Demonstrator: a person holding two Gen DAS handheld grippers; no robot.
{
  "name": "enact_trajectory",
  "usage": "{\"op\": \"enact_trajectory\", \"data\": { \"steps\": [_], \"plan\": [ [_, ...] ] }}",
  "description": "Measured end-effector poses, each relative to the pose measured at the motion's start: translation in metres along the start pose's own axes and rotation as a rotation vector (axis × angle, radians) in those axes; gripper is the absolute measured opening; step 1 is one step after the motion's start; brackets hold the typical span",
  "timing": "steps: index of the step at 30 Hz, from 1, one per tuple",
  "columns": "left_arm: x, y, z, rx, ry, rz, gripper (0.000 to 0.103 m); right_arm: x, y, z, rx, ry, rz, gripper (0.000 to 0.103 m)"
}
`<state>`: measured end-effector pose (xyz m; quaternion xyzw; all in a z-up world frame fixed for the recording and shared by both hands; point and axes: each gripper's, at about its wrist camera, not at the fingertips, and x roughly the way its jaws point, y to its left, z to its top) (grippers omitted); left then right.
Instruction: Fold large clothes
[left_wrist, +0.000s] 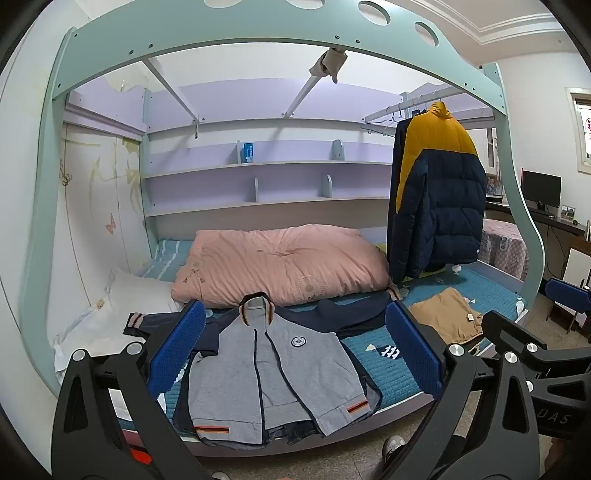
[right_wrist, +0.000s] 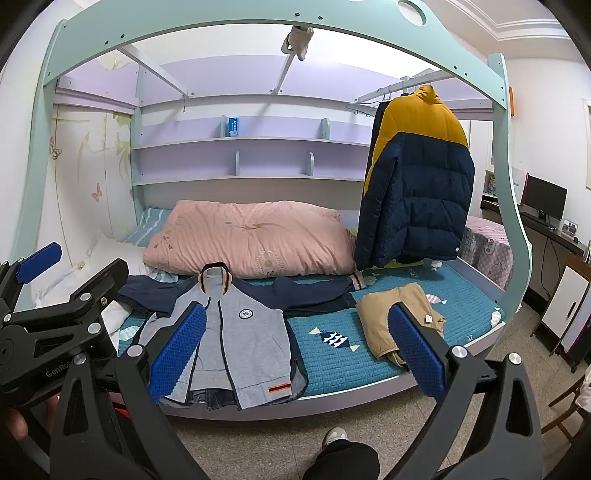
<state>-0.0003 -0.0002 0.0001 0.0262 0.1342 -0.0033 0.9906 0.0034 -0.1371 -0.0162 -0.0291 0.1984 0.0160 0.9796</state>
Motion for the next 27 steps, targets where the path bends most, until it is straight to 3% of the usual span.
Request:
{"op": "enact_trajectory", "data": {
  "steps": [27],
  "plan": [
    [-0.0002,-0.0001,-0.0001,0.003,-0.005,0.001,0.098,-0.0018,-0.0008,0.0008,0.002,-0.006,0.001,0.095]
  ]
}}
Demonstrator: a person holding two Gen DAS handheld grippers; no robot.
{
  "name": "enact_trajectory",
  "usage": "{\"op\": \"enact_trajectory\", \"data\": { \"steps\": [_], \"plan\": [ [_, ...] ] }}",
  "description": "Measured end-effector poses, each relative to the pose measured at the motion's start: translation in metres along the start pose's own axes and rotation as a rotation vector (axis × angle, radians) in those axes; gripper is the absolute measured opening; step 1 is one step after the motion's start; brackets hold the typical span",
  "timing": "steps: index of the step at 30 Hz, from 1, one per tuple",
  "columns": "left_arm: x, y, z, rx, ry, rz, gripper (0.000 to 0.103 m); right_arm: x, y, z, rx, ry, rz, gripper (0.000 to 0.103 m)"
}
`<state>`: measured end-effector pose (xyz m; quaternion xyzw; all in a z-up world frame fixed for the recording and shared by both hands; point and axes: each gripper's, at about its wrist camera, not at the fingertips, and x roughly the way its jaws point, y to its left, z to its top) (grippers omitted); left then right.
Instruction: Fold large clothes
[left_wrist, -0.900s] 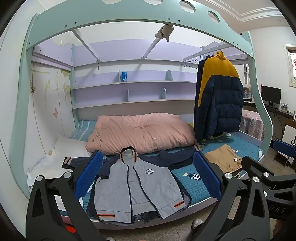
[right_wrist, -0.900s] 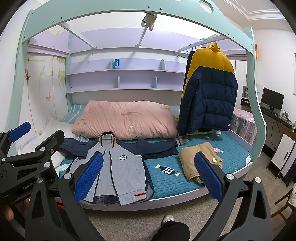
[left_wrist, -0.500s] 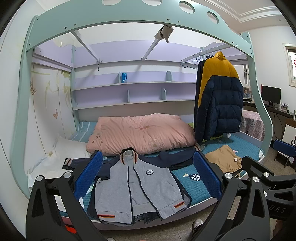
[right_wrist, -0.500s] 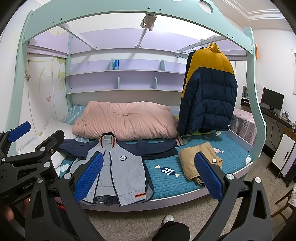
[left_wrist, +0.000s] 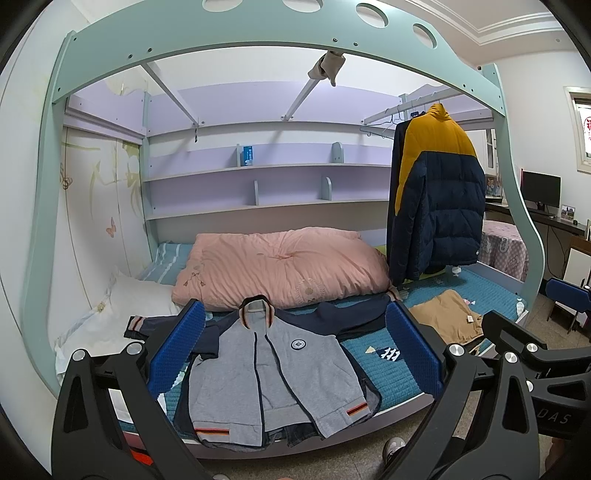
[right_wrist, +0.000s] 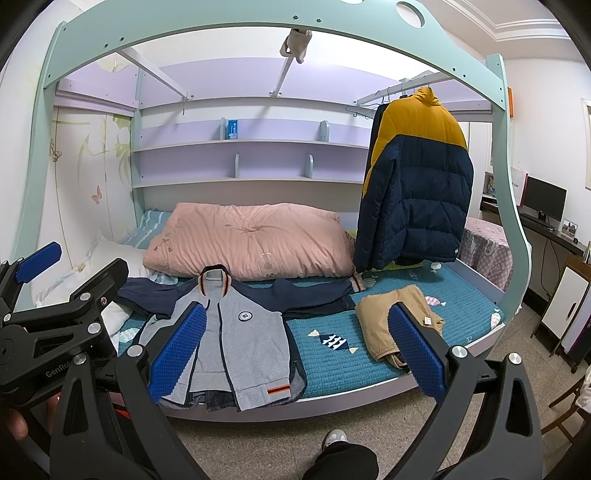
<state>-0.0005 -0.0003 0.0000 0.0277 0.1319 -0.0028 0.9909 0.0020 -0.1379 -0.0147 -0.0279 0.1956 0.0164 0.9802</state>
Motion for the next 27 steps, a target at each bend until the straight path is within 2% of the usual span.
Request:
{"op": "enact_trajectory", "data": {
  "steps": [27],
  "plan": [
    [-0.0003,0.0001,0.0002,0.001,0.004,-0.001,0.098,-0.0009,-0.0019,0.0022,0.001,0.003,0.0,0.095]
  ]
}}
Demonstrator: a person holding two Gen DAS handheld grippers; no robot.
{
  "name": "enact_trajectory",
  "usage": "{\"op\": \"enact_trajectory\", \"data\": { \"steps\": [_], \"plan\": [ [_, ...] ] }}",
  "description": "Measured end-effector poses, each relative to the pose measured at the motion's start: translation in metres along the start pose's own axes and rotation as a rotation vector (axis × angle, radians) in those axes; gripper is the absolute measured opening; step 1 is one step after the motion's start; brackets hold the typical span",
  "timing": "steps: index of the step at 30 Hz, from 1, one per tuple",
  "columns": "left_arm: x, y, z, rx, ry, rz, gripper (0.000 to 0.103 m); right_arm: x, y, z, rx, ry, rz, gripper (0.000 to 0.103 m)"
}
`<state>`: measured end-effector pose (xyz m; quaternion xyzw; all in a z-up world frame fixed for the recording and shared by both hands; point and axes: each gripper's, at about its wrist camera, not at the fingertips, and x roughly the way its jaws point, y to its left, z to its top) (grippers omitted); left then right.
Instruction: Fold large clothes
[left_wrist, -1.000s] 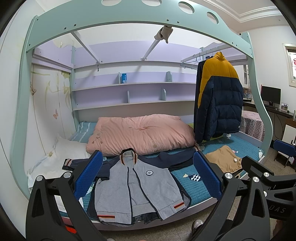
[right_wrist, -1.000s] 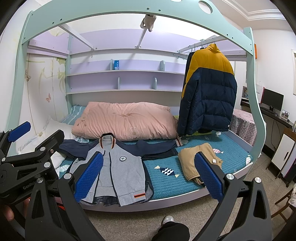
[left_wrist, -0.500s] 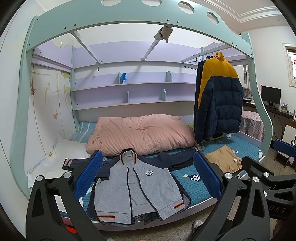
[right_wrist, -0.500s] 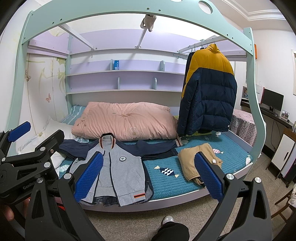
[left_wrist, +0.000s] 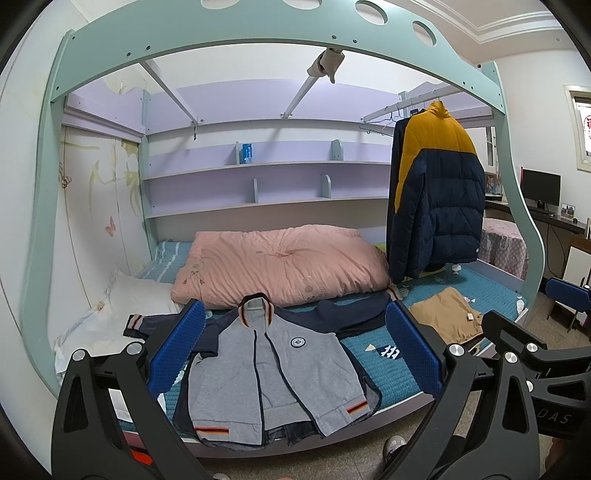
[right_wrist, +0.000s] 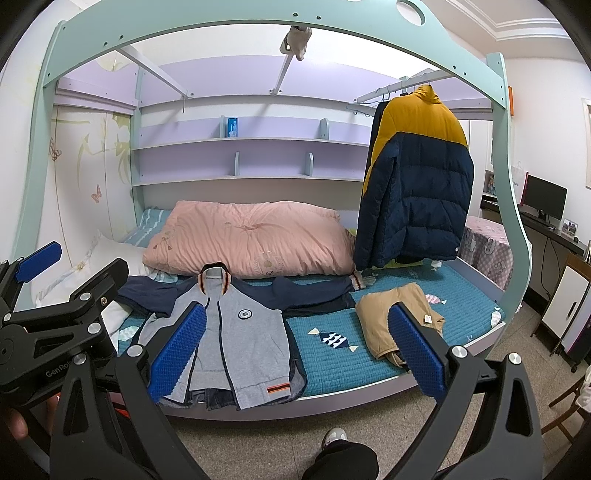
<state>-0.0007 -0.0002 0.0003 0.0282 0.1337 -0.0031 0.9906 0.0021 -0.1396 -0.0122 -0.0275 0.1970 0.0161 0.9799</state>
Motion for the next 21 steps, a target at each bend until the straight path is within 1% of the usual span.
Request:
{"op": "enact_trajectory", "data": {
  "steps": [5,7,9,12,21],
  "plan": [
    [0.0,0.0,0.002,0.0,0.004,0.0,0.098,0.002,-0.001,0.0,0.0,0.001,0.001,0.095],
    [0.0,0.0,0.001,-0.001,0.006,0.0,0.098,0.009,-0.006,-0.004,0.001,0.005,0.002,0.095],
    [0.004,0.0,-0.004,0.0,0.015,-0.003,0.098,0.013,-0.007,-0.008,0.002,0.011,0.001,0.095],
    [0.019,-0.005,-0.016,0.003,0.026,-0.003,0.098,0.024,-0.002,-0.013,0.006,0.03,0.001,0.095],
    [0.066,-0.006,-0.023,0.008,0.092,-0.024,0.098,0.056,-0.002,-0.013,0.014,0.091,-0.012,0.095]
  ]
}}
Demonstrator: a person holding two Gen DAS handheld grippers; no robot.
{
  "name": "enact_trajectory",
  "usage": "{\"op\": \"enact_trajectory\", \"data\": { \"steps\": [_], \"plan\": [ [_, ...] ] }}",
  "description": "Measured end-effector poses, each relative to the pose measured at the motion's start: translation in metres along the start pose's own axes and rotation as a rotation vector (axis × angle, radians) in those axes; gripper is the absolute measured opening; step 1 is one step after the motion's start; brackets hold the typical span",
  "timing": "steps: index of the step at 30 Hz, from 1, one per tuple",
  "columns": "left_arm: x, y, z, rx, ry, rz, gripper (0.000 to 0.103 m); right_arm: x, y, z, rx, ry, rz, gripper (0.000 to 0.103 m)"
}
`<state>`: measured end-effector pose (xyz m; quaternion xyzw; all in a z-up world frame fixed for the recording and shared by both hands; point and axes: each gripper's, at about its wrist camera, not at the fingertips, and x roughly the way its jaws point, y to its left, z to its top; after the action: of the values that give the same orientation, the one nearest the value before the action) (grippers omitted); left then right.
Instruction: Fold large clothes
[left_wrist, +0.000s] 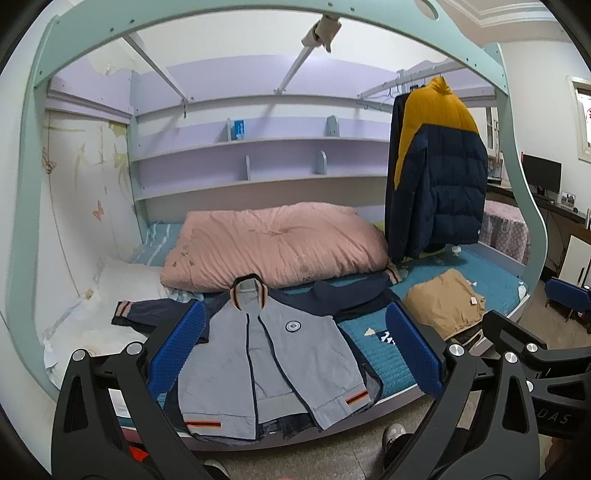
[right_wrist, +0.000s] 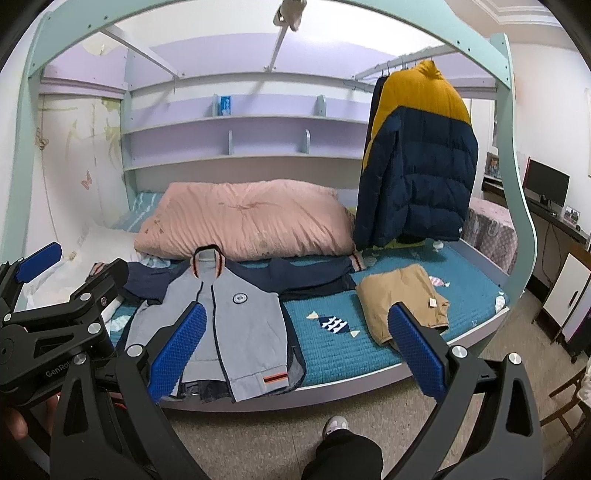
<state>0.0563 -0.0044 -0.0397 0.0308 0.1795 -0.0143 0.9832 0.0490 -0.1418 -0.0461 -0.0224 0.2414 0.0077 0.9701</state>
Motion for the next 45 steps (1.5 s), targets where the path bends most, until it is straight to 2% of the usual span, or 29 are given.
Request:
{"op": "enact_trajectory", "data": {
  "steps": [11,17,20,24,32,39,43,45],
  "plan": [
    [0.101,0.013,-0.006,0.014,0.093,0.013,0.098,0.093,0.008,0.006,-0.012,0.117,0.009,0.095],
    [0.18,0.04,-0.016,0.004,0.185,0.031,0.098,0.171,0.027,0.007,-0.042,0.193,0.037,0.095],
    [0.22,0.064,-0.029,-0.003,0.243,0.063,0.098,0.221,0.048,0.005,-0.065,0.25,0.08,0.095],
    [0.265,0.108,-0.05,-0.03,0.32,0.132,0.098,0.274,0.084,-0.001,-0.11,0.308,0.151,0.095],
    [0.324,0.227,-0.09,-0.239,0.425,0.208,0.098,0.361,0.166,-0.01,-0.203,0.401,0.295,0.095],
    [0.351,0.335,-0.109,-0.417,0.429,0.254,0.098,0.423,0.227,-0.006,-0.248,0.403,0.379,0.095],
    [0.375,0.411,-0.117,-0.503,0.445,0.315,0.098,0.461,0.255,-0.006,-0.237,0.434,0.434,0.095],
    [0.385,0.452,-0.118,-0.543,0.434,0.318,0.098,0.477,0.265,-0.008,-0.222,0.433,0.455,0.094]
  ]
}}
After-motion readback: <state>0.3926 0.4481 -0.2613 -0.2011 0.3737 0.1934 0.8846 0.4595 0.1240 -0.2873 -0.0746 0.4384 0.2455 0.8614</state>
